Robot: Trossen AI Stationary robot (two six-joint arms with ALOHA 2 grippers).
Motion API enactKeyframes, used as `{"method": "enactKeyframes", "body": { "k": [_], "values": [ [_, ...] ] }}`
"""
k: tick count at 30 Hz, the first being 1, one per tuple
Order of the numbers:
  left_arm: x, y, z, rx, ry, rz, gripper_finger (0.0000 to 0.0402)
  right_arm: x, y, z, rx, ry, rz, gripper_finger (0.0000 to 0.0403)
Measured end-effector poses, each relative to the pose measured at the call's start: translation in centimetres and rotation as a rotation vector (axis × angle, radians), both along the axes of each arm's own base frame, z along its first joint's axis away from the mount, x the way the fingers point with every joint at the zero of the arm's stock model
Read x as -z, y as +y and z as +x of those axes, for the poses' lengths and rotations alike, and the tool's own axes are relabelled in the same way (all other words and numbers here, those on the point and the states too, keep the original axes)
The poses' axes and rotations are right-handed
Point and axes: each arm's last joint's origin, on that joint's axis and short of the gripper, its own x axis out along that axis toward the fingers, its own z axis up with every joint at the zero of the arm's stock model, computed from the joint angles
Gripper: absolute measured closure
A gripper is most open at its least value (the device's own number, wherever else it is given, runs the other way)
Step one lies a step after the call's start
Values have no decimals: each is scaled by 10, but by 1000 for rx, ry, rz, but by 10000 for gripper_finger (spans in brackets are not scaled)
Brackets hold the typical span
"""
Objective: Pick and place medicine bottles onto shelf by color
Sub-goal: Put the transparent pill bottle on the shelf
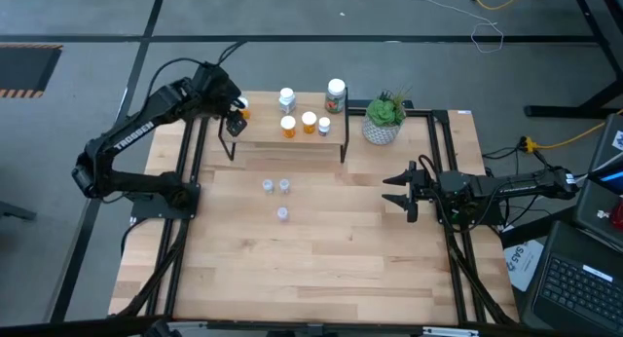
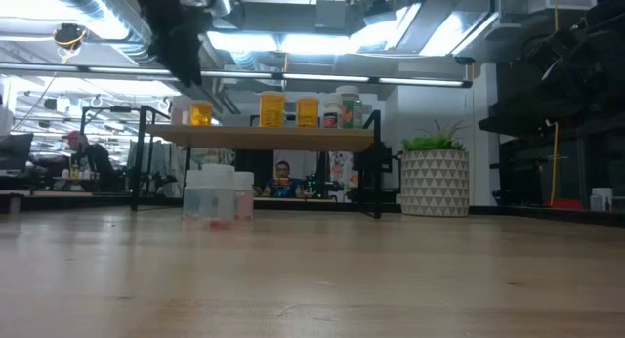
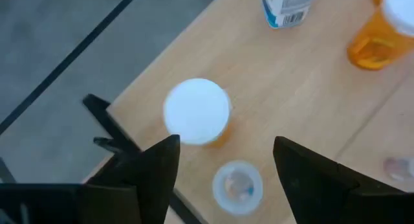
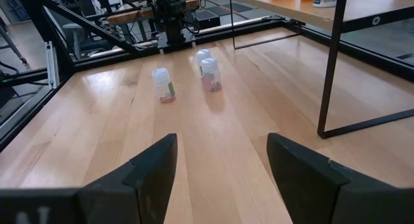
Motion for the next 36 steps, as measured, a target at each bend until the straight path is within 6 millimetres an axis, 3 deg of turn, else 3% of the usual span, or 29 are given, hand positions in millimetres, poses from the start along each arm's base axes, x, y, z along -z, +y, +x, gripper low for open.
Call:
{"method": "enactKeyframes", "body": {
  "k": [5,10,13,17,26,32,36],
  "values": [
    [-32,-14,-2,9,-60,-35,156,0,0,0,0,1,0,162],
    [-38,-43,6,197,-180,-315,156,0,0,0,0,0,0,162],
    [-27,-66,21,395,-184,-459,156,0,0,0,0,1,0,162],
    [-11,-94,42,495,-124,-464,156,0,0,0,0,0,0,162],
    [16,-153,52,420,-17,-464,156,0,0,0,0,1,0,162],
    [63,-185,56,450,94,-358,156,0,0,0,0,0,0,162],
    [91,-192,63,409,37,-353,156,0,0,0,0,0,0,162]
  ]
}}
